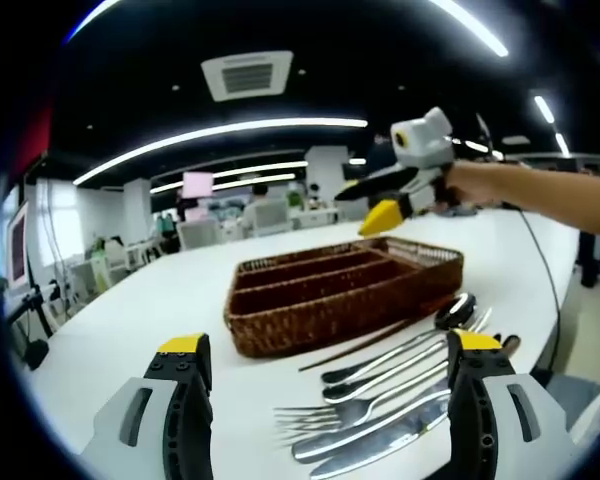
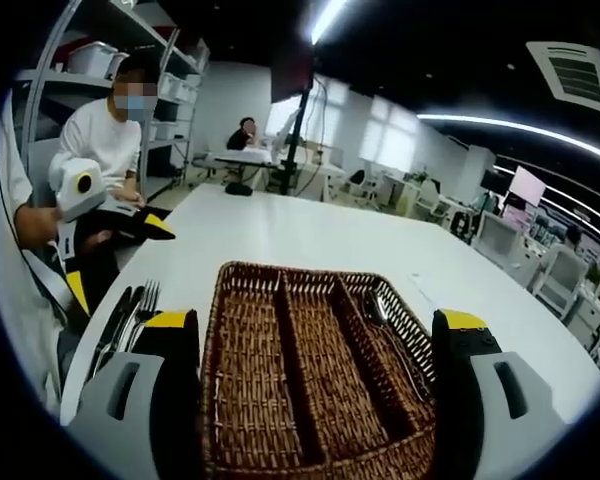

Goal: Arrange the knives, forks, and spoons in their matching storage slots by inserting each utensil handle-first until every utensil is classified and aligned in the correct compartment

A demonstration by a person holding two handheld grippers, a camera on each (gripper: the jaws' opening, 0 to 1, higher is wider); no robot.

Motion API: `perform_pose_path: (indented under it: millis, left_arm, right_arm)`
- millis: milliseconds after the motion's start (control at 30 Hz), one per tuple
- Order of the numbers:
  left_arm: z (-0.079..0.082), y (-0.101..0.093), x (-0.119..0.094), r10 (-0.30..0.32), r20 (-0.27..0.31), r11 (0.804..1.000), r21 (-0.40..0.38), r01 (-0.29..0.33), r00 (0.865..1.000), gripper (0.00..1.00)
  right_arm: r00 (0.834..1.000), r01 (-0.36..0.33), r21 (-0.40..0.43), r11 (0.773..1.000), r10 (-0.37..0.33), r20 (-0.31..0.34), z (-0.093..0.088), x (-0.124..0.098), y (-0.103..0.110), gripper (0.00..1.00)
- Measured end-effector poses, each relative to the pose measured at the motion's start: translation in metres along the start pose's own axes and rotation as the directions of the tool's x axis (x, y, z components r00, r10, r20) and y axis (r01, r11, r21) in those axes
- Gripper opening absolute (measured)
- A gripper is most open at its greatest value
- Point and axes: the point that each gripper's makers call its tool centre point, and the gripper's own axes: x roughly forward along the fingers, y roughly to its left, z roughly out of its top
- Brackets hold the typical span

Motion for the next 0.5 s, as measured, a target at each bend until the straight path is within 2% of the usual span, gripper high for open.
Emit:
perform_pose_path:
  millis: [133,367,500]
  left_arm:
    - [-0.001,-0.006,-0.001,-0.001,0.002,1.000,0.002,0.001,1.000,0.99]
    - [0.000,0.000,0.001,-0.001,0.006,1.000,-0.002,0.001,1.000,0.99]
    - [0.001,-0.006,0.001,-0.003,0.002,1.000,0.001,0.003,1.000,0.99]
  right_arm:
    - [1.000,-0.005,0.004,1.000,0.005,0.001,0.000,-0.002,0.005,1.00]
    - [1.000,-0.002,-0.024,1.000,0.002,0.007,0.002,-0.007,0.014,1.00]
    - [1.000,-0.004,-0.011,1.000,0.004,0.009,0.003,-0.008,0.014,1.00]
